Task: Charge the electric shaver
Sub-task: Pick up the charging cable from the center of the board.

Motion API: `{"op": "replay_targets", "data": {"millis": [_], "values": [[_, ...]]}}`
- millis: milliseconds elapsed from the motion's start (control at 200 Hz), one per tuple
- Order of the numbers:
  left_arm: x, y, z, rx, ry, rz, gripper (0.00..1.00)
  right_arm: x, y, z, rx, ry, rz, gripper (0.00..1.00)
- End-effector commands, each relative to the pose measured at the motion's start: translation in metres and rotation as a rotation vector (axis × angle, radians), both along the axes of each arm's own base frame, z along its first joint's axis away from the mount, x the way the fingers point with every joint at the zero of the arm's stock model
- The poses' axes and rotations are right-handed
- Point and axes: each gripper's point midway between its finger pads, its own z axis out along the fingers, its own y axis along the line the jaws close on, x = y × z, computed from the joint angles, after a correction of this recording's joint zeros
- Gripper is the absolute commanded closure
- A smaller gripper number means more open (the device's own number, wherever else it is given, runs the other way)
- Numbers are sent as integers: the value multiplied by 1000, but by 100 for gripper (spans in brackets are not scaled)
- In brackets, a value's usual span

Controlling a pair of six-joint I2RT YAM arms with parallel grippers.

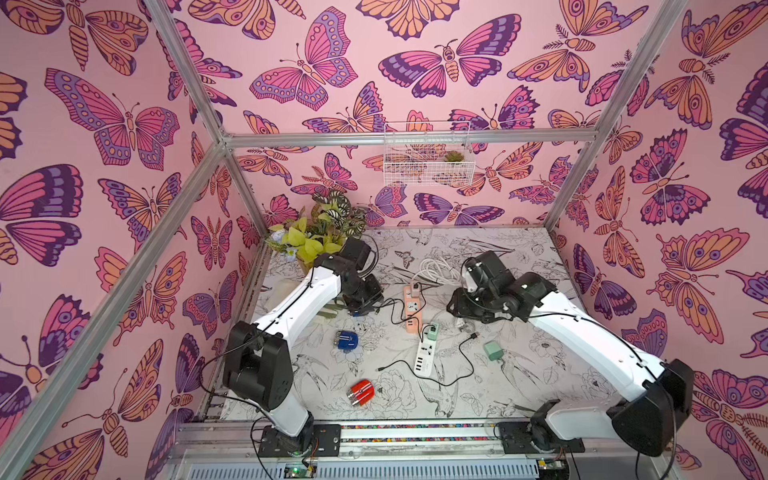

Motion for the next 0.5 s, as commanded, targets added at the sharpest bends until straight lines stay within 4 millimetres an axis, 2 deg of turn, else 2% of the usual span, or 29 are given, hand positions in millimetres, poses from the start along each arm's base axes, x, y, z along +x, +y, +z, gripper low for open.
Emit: {"op": "replay_targets", "data": {"millis": [0, 80, 105, 295, 491], "values": [[18, -8, 10, -137, -47, 85, 64, 5, 25, -4, -24, -8, 79, 64], [17, -3, 4, -126, -35, 96, 65, 8, 42, -11, -51, 12, 124, 69], [17, -2, 1, -125, -30, 96, 65, 10, 49, -22, -76, 35, 141, 69], [7, 13, -10, -100, -18, 111, 67, 25, 79, -44, -279, 54, 267, 68], [4, 36, -7, -104, -40, 154, 68, 35, 75, -81, -460, 125, 298, 63]]}}
